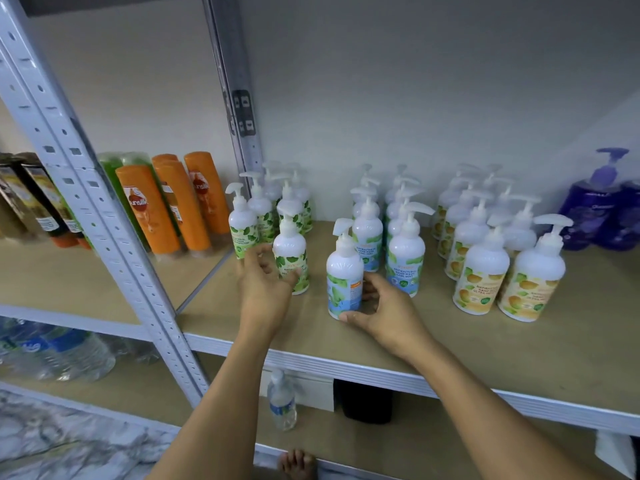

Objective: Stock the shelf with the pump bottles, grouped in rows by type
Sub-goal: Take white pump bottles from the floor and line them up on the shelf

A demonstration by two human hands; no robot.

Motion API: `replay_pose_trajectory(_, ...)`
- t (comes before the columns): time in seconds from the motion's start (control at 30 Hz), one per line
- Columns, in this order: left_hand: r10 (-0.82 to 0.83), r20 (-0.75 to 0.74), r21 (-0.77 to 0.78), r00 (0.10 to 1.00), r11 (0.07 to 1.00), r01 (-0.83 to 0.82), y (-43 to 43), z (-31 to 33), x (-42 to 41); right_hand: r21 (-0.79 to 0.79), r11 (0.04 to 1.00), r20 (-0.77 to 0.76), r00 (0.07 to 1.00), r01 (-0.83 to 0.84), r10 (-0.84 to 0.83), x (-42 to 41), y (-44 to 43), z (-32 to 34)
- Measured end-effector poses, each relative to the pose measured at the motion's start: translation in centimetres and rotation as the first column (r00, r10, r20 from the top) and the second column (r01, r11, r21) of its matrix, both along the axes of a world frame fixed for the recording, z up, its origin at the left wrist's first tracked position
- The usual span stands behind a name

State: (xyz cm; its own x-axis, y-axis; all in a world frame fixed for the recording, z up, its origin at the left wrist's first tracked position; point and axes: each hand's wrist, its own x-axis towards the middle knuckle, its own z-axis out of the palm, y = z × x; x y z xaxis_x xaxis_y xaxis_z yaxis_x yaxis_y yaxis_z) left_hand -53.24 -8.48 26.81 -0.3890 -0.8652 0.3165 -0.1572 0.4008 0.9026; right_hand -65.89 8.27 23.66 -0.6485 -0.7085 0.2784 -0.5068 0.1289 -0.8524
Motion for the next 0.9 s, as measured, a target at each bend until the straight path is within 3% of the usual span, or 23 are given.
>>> replay_pose_trajectory(0.13, -0.148, 0.028, 0.059, 0.989, 0.988, 0.146, 0.0, -1.0, -0.9, 0.024, 0.998, -0.031, 0.998, 0.053, -0.052, 0.0, -0.3, 0.0)
replay_pose_trajectory(0.33, -0.048, 0.023, 0.062, 0.999, 0.997, 0.047, -0.9, -1.6, -1.1, 0.042, 0.994, -0.042, 0.994, 0.104, -0.102, -0.7, 0.2, -0.1)
replay_pose_trajectory(0.43, 0.130, 0.069, -0.045, 0.989, 0.991, -0.127, 0.2, -2.0, -1.1, 0.055, 0.994, -0.036, 0.995, 0.099, -0.098, -1.0, 0.7, 0.0)
replay_pose_trajectory(0.5, 0.180, 0.010, -0.175, 0.984, 0.969, -0.175, 1.2, -1.4, -1.1, 0.077, 0.990, -0.064, 0.992, 0.115, -0.110, -1.2, 1.3, 0.2)
replay_pose_trajectory(0.6, -0.061, -0.048, -0.245, 0.997, 0.968, 0.047, 2.6, -0.3, -1.8, 0.121, 0.976, -0.166, 0.973, 0.184, -0.163, -1.9, 3.0, 0.6)
replay_pose_trajectory(0.67, -0.276, -0.041, -0.072, 0.960, 0.959, 0.273, 3.2, -0.2, -2.5, 0.136, 0.963, -0.254, 0.948, 0.233, -0.193, -2.5, 4.5, 0.7)
replay_pose_trajectory(0.73, -0.443, -0.084, 0.105, 0.892, 0.887, 0.450, 3.3, -0.6, -3.1, 0.157, 0.952, -0.309, 0.929, 0.263, -0.206, -3.1, 6.0, 0.6)
replay_pose_trajectory(0.83, -0.603, -0.084, 0.215, 0.793, 0.766, 0.605, 3.3, -1.4, -3.5, 0.218, 0.934, -0.377, 0.907, 0.284, -0.188, -3.7, 7.6, 0.4)
replay_pose_trajectory(0.9, -0.636, -0.025, 0.230, 0.772, 0.747, 0.623, 3.6, -1.8, -3.9, 0.232, 0.930, -0.389, 0.903, 0.286, -0.181, -3.8, 8.4, 0.5)
